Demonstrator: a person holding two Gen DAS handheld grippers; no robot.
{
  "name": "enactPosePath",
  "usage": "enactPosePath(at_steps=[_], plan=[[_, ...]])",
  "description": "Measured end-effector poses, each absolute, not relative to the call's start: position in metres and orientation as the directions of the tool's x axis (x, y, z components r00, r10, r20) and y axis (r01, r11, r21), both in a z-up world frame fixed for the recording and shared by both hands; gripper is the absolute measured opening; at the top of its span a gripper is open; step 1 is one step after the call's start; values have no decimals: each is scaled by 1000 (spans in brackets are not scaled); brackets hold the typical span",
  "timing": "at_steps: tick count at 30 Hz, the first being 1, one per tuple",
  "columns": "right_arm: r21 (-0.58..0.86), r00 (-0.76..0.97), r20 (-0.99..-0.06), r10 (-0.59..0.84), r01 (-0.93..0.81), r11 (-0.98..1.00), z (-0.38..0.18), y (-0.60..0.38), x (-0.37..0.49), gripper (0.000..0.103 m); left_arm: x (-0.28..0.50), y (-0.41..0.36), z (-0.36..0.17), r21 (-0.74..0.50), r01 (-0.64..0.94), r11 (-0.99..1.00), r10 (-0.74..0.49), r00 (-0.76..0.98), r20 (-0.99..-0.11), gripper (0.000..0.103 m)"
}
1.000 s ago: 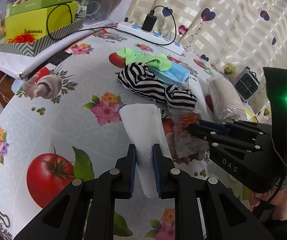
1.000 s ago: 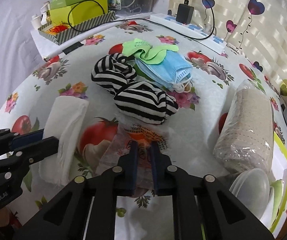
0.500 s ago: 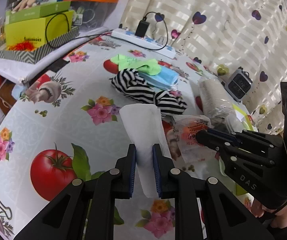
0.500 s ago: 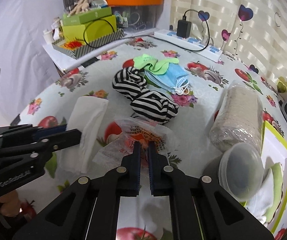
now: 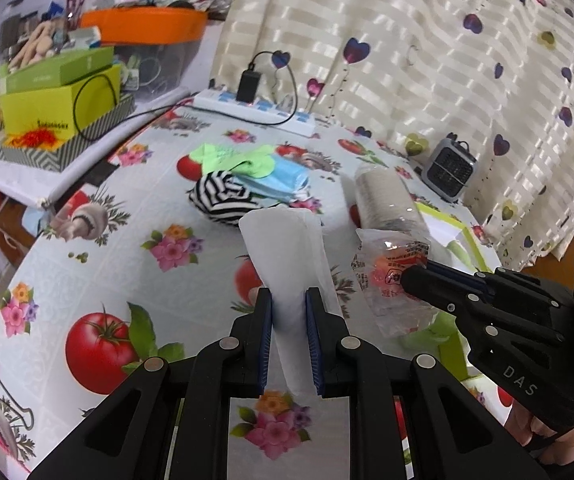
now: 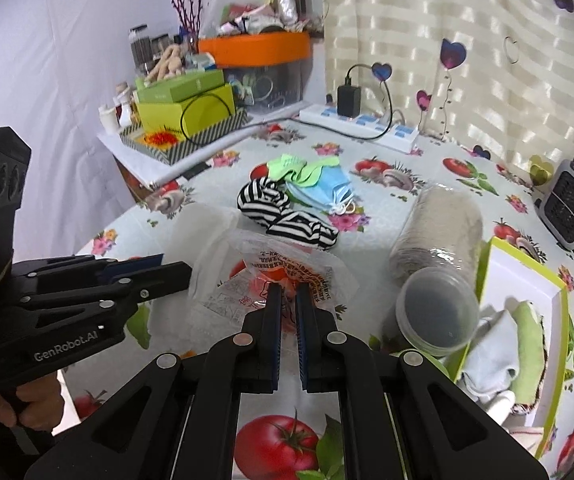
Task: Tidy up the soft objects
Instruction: 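Carry the plastic bag with the right gripper while the left gripper carries the pad toward the box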
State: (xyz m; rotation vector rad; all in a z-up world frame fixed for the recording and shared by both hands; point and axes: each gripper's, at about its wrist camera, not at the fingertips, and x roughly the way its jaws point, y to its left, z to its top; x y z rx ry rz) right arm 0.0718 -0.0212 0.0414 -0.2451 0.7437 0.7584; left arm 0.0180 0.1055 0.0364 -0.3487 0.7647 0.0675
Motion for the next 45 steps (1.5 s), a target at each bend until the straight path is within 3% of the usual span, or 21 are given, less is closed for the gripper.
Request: enactPosePath(at_steps=[45], plan=[[154, 617, -572, 540, -566, 810, 69, -119, 53, 7, 27, 24, 76, -245, 38, 969, -187, 760, -622, 16]])
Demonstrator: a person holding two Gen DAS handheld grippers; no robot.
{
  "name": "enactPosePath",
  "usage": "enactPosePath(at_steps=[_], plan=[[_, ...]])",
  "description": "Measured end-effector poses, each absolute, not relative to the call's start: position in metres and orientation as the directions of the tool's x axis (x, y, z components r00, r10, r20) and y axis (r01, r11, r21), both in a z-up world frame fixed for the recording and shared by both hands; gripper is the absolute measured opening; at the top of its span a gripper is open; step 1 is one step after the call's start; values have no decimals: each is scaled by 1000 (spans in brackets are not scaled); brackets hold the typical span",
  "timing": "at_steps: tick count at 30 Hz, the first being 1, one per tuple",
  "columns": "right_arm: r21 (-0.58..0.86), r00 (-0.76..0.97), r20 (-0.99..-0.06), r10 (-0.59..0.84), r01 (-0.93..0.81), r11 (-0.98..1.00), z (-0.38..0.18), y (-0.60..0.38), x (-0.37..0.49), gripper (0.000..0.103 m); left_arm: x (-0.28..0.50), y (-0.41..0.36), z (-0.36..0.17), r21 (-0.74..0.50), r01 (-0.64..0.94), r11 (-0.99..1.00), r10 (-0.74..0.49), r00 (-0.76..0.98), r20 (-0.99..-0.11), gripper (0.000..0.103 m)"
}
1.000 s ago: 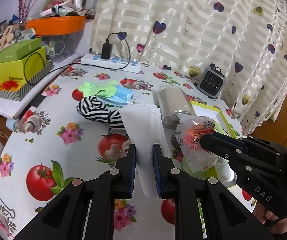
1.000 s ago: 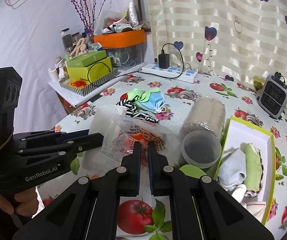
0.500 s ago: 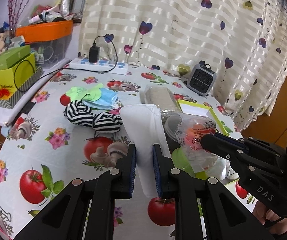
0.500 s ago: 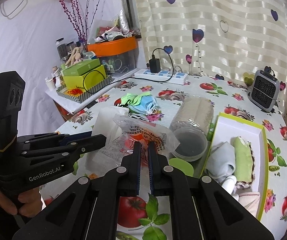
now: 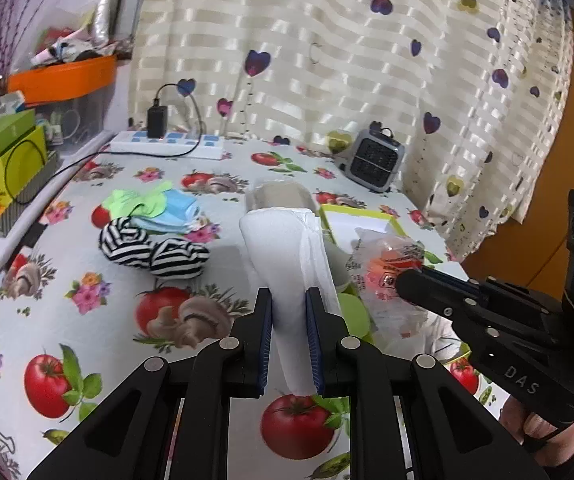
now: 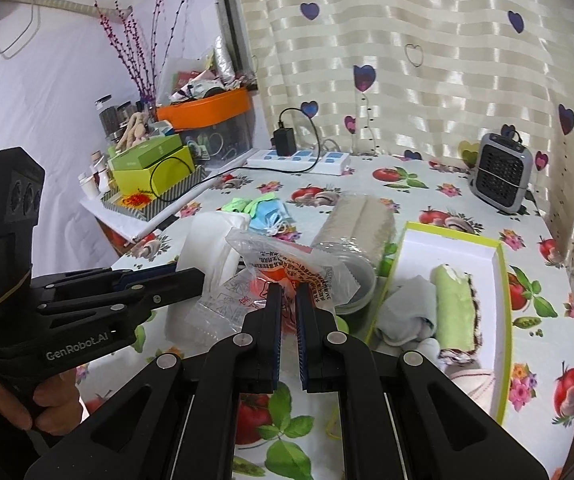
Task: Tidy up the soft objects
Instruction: 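Carry the plastic bag with the right gripper while the left gripper carries the pad toward the box, then lower the white pad into the box with the left gripper while the right gripper lowers the bag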
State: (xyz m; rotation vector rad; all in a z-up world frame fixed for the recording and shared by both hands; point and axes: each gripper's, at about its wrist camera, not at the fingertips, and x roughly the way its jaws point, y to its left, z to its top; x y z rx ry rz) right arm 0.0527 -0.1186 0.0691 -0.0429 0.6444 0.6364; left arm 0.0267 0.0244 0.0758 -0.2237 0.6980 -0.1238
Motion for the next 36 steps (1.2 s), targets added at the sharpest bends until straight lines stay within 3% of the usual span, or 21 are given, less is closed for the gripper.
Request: enactPosePath(at_steps=[36], plan=[[215, 698, -558, 448, -400, 891, 63, -203, 67, 7, 60, -46, 79, -242, 196, 950, -307, 719, -623, 16]])
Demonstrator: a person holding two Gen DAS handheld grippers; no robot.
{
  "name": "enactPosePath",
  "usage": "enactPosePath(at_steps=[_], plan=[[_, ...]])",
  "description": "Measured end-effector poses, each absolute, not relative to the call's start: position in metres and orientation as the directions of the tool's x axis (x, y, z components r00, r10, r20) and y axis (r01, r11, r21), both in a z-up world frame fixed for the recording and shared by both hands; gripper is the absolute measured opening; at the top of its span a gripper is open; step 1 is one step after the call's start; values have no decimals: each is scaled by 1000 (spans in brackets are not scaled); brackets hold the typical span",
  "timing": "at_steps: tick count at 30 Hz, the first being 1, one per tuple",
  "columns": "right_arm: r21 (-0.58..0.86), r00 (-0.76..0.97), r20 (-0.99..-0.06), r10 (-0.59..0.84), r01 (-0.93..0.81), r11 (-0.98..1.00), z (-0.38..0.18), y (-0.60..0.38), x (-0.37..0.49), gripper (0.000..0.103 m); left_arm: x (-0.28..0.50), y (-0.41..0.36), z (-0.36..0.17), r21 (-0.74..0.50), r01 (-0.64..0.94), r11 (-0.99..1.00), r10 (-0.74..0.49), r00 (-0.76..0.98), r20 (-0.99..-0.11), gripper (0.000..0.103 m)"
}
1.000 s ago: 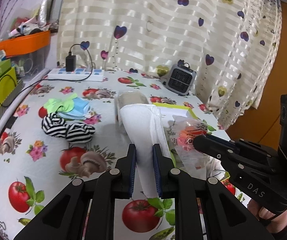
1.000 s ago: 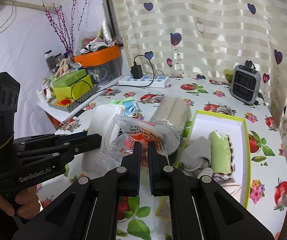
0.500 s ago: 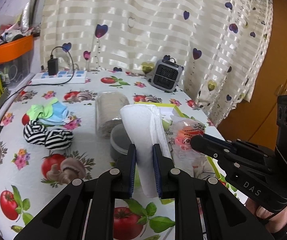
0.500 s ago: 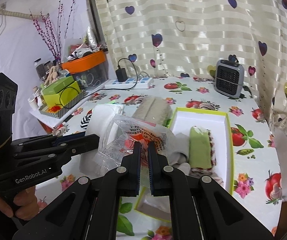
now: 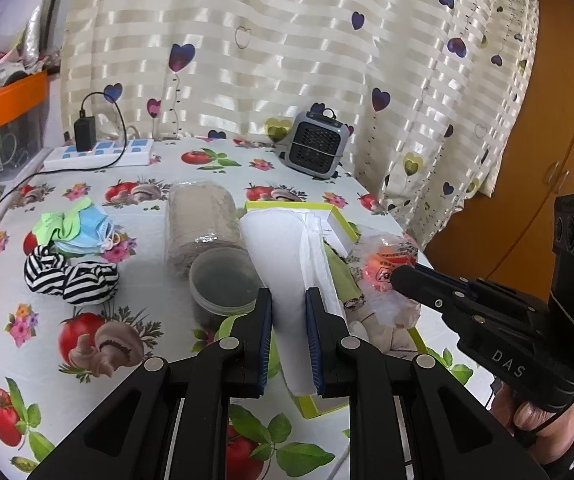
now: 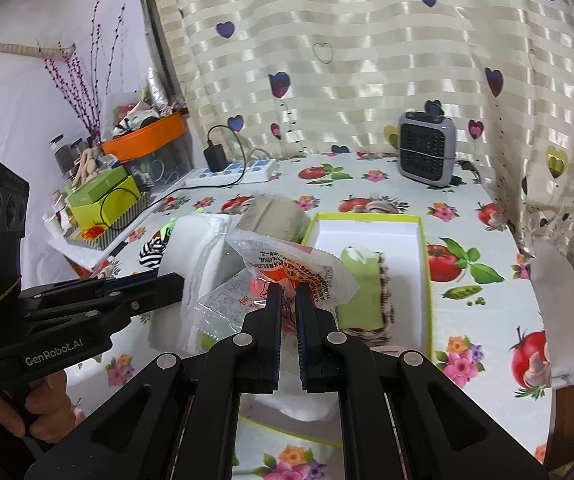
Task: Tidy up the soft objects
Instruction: 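Lower the white pad into the box with the left gripper while the right gripper lowers the bag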
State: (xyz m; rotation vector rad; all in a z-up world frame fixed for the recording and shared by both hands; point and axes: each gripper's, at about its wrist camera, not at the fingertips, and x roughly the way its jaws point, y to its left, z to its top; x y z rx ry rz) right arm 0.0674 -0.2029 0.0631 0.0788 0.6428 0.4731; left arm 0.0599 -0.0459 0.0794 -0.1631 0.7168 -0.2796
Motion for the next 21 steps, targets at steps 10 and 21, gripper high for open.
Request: enactPosePath(at_steps=[10, 21], plan=[[234, 725, -550, 415, -343, 910, 63, -225, 71, 7, 66, -54, 79, -242, 209, 948, -317, 714, -625, 16], [257, 741, -555, 379, -281, 925, 57, -248, 84, 7, 77, -64, 77, -241, 225, 944, -328, 701, -633, 16]])
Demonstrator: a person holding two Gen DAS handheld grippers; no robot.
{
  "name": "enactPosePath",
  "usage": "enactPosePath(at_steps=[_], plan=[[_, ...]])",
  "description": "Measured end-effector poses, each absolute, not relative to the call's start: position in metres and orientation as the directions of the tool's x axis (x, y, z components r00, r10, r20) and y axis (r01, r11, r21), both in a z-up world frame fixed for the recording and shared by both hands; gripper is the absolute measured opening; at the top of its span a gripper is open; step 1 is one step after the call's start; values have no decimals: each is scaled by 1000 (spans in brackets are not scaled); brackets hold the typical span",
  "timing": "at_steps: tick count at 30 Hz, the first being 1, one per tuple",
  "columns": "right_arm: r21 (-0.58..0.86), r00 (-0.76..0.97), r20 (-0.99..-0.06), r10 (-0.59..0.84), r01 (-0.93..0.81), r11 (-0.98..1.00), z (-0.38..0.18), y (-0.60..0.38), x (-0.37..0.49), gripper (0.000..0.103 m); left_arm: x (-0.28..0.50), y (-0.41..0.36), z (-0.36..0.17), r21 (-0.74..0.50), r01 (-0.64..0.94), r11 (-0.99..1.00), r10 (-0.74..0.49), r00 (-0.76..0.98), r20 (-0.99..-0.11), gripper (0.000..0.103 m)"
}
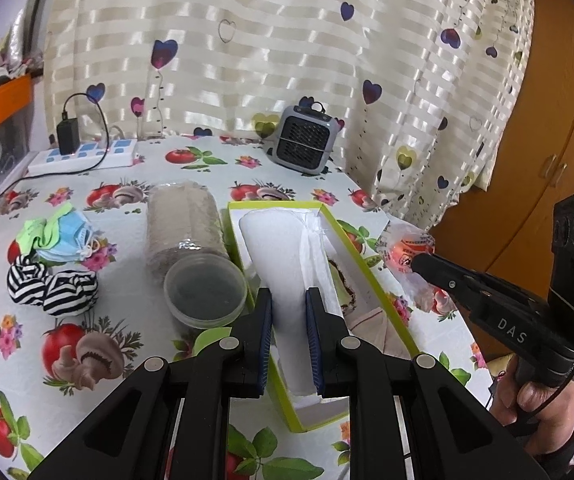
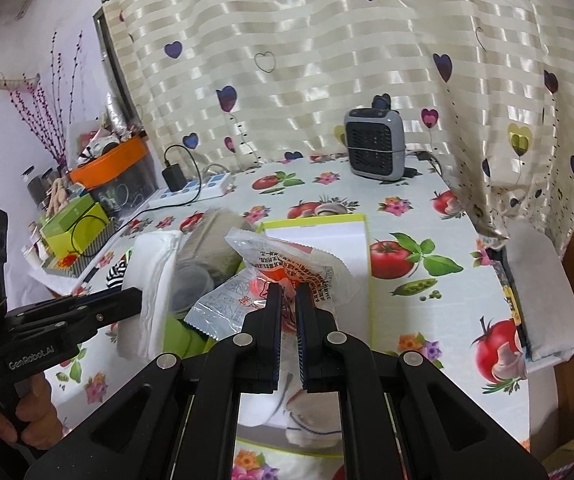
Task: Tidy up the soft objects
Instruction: 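Lower the white pad into the box with the left gripper while the right gripper lowers the bag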
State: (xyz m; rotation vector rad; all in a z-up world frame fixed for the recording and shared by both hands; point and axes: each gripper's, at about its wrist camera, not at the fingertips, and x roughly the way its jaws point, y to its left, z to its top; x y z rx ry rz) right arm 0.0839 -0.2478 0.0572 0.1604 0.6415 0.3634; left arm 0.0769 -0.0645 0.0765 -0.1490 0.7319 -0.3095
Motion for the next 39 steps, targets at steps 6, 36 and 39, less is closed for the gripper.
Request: enactPosePath(at_steps=[6, 36, 39], plan=[[281, 720, -584, 377, -256, 925, 41, -254, 100, 7, 86, -71, 71, -240, 235, 942, -335, 687, -644, 16], [341, 638, -647, 418, -248, 907, 4, -258, 146, 43, 117, -94, 61, -239, 264, 934, -356, 651, -671, 15], [342, 645, -635, 425, -258, 904, 9, -259, 143, 43, 119, -95, 61, -241, 261, 935, -354, 651, -671, 15]])
